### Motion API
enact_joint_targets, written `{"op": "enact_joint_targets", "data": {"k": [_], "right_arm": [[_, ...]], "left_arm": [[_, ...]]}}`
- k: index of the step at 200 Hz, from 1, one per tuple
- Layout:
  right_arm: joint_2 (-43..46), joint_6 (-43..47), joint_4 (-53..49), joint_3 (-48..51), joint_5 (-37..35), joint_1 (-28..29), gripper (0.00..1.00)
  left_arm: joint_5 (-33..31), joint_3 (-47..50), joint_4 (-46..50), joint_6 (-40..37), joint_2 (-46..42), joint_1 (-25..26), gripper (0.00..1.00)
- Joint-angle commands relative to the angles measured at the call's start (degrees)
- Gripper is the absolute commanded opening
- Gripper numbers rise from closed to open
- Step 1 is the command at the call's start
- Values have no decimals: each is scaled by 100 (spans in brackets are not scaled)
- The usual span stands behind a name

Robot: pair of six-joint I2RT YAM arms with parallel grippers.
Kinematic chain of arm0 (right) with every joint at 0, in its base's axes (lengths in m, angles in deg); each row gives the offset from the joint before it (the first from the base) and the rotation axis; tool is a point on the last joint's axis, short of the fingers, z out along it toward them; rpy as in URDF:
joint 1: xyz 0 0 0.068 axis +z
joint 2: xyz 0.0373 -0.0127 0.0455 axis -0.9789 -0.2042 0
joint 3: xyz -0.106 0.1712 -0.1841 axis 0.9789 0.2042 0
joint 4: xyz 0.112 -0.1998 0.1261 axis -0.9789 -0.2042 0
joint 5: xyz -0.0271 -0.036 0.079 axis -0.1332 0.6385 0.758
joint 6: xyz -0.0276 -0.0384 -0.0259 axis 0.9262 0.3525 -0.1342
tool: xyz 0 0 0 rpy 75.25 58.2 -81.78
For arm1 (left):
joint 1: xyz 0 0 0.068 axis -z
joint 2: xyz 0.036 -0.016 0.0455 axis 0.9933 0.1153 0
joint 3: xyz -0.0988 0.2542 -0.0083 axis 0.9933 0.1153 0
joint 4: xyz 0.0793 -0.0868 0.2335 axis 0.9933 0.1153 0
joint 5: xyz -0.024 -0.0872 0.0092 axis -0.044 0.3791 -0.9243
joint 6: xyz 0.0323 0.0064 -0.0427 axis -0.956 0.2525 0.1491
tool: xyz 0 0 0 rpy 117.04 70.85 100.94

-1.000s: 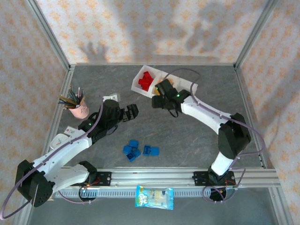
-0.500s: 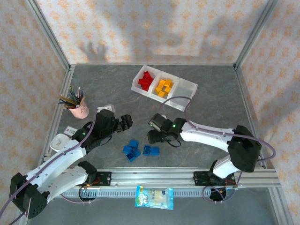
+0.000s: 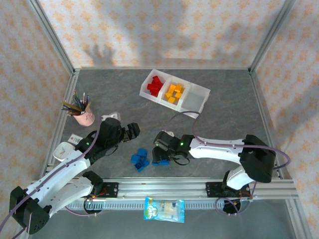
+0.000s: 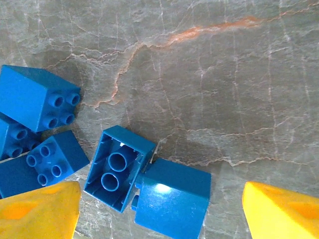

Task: Sort the legos into containers by color
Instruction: Pick up the lego from the bottom-center of the table.

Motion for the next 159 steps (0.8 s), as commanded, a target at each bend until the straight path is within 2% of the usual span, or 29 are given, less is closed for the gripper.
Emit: {"op": "enact_joint_targets", "data": {"k": [1,72,107,159], "right_arm": [[-148,-239,108,131,-75,41,82],[-132,-469,-123,358,-249,41,70],[42,-530,-325,445,-343,36,69],[-402,-612,-128,120,-133,132,72]], "left_arm": [[-72,96,155,96,-120,-45,99],[-33,106,133,88,-123,-45,99],[-38,105,104,79,-104,-45,99],[-58,79,133,62,-85,-44,99]]}}
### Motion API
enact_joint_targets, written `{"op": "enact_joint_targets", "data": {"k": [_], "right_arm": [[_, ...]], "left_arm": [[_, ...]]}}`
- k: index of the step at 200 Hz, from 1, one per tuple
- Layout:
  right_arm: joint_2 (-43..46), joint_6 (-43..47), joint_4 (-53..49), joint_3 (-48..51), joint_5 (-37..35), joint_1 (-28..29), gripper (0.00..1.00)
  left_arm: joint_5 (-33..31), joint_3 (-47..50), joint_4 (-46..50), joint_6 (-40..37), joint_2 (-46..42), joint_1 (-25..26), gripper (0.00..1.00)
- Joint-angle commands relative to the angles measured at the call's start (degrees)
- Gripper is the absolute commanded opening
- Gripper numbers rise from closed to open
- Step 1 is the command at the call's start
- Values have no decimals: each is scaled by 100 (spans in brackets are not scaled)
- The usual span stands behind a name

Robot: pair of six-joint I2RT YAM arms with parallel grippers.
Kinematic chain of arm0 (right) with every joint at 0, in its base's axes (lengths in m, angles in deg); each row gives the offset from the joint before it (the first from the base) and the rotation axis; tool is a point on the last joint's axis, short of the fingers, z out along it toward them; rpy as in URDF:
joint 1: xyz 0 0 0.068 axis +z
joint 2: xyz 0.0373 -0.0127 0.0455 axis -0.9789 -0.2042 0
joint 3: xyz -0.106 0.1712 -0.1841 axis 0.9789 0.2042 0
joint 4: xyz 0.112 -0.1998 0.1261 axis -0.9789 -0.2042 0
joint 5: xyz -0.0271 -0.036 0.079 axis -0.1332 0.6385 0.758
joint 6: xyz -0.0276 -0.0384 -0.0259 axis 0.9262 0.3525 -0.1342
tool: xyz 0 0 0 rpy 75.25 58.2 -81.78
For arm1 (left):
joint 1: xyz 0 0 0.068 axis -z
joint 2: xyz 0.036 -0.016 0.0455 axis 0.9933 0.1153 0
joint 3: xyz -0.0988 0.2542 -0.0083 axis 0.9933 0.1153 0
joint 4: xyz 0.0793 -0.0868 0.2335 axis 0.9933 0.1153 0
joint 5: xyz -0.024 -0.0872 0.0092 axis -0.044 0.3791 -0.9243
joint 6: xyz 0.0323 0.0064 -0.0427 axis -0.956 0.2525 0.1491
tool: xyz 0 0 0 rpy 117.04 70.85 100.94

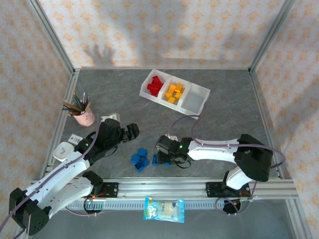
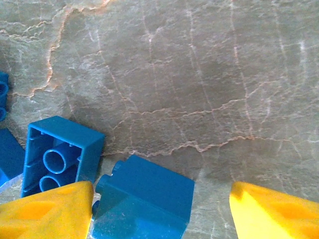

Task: Sort the legos into containers by color
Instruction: Pick up the lego from the bottom-center of the table, then place the lego in the container.

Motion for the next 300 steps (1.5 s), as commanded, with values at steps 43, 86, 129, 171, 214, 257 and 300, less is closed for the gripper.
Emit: {"op": "enact_joint_targets", "data": {"k": [43,86,129,171,214,257,300], "right_arm": [[-476,-397,-225,-304,-230,77,63],[-461,-387,-420,-338,-487,83,53],[-243,-380,-548,-382,-678,-2,43],[364,-127,-624,-389,-743,-469,40],[665,763,-770,-1006,-1184,-1859,40],[-8,1700,-172,-1882,-1289,-3356,40],[-1310,2211,221,-2855,-1346,-4190,41]], "left_arm": [[-96,7,139,-37,9,-36,99],[-59,12,70,-38,17,-40,99],[18,-10,-7,-3,53,-41,99],[111,-80,-150,6,78,-39,99],[357,-209,-663,-46,408,-34,99],[489,-485,-1279,-149,1086,-35,99],[564,-900,-1868,-308,1867,-36,99]]}}
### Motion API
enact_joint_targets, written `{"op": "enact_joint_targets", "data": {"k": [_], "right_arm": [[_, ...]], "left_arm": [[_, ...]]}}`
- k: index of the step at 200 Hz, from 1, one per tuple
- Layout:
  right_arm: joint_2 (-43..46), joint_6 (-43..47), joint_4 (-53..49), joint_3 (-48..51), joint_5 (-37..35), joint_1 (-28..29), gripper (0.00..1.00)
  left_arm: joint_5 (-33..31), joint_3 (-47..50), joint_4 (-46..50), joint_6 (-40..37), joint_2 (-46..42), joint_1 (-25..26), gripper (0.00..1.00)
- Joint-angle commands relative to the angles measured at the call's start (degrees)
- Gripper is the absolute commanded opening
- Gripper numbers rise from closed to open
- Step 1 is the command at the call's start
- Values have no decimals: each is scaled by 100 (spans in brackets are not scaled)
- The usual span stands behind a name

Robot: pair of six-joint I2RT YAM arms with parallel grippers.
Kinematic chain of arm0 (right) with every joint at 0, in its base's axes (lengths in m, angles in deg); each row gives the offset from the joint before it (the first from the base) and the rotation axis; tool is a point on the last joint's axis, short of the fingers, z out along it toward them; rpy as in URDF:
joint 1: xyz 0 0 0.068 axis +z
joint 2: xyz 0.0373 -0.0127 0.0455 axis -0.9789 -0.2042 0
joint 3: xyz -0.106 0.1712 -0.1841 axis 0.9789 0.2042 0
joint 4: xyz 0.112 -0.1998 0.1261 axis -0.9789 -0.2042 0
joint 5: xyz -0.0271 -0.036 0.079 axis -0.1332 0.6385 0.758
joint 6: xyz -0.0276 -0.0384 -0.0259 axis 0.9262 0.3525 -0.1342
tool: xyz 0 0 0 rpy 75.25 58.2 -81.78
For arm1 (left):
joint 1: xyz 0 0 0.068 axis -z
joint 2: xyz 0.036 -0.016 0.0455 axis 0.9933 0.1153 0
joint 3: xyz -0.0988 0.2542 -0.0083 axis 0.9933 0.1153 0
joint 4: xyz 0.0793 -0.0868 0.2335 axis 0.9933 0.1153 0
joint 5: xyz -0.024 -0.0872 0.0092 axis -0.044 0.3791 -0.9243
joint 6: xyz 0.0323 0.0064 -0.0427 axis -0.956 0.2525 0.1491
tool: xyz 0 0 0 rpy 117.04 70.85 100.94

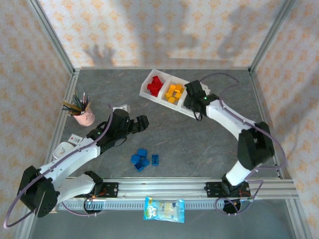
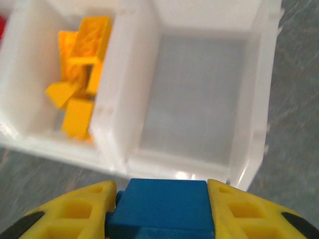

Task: Sort the legos into containers by color
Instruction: Place the lego in the container.

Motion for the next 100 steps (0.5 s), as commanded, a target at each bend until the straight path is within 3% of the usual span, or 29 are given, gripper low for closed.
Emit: {"op": "enact_joint_targets", "data": {"k": [1,14,59,100], "right_arm": [[-611,521,198,-480,-247,-272,41],[-966,598,186,-828,-380,-373,42],[-1403,839,186,-1470,-191,-438,62],[-807,898,137,-1066,62,-175,64]], "left_arm": [[103,-340,-591,-176,346,-32,99],[155,-443,-672,-209,582,-35,99],[183,-645,-815,-290,970,-34,99],[137,-531,-695,-280,725,-31,99]]}}
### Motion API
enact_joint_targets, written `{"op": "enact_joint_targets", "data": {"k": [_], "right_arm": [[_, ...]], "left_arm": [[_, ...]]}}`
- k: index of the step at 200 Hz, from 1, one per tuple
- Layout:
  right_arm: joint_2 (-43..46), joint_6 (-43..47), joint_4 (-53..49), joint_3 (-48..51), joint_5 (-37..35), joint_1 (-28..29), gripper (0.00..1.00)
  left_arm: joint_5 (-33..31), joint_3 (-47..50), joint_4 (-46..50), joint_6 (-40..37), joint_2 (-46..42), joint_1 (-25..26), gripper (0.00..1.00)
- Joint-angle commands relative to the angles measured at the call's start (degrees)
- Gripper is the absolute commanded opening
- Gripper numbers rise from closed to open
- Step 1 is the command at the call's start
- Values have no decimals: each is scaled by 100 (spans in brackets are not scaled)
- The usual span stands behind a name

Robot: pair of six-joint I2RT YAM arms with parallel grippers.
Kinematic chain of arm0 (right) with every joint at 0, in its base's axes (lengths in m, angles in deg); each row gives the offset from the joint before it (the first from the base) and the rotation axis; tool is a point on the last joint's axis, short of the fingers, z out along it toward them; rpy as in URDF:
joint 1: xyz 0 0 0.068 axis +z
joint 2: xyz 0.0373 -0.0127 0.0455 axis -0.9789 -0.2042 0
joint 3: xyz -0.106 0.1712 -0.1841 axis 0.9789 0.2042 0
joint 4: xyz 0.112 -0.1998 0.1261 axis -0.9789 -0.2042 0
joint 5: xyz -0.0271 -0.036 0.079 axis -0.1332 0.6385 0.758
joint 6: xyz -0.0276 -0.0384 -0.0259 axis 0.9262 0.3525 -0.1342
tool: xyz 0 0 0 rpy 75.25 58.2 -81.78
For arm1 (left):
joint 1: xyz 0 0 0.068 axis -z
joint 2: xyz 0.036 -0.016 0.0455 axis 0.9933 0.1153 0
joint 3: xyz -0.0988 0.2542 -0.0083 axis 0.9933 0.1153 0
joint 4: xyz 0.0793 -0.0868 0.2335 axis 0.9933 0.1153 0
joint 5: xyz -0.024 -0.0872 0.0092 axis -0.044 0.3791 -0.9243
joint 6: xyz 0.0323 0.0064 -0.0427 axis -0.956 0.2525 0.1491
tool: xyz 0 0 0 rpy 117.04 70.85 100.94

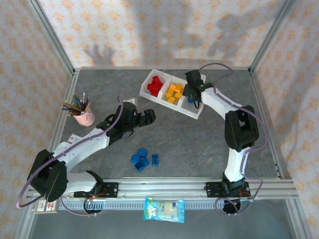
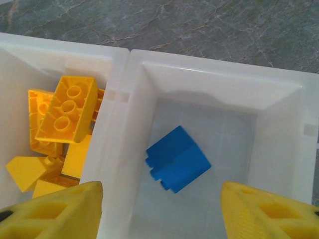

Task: Sort the legos into containers by color
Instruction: Place the lego in the container, then pick up the lego from the bottom-center of the table.

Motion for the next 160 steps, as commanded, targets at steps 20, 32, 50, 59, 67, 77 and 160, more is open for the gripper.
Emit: {"op": "enact_joint_targets", "data": {"k": [20,32,50,59,67,77,160], "right_arm": [[918,63,-248,530,140,485,65],[1180,32,-283,828,214,684,66],[1542,-70,-349,1237,276,1014,68],[1685,-126,-394,1389,308,1203,69],[1788,-200,-487,1518,273,1384,69],[1902,-266,-551,1672,297,1647,70],[2141,-1527,-266,2675,537,3688,77]], "left_arm": [[-121,15,200,-138,-471,-31,99],[-177,104,355,-136,-644,-35,99],[-286,251,616,-117,-917,-40,99],[-323,324,724,-103,-1056,-35,99],[-360,386,833,-85,-1172,-45,99],[-427,455,978,-44,-1304,-40,99],[-976,1049,1757,367,-2461,-45,99]]}}
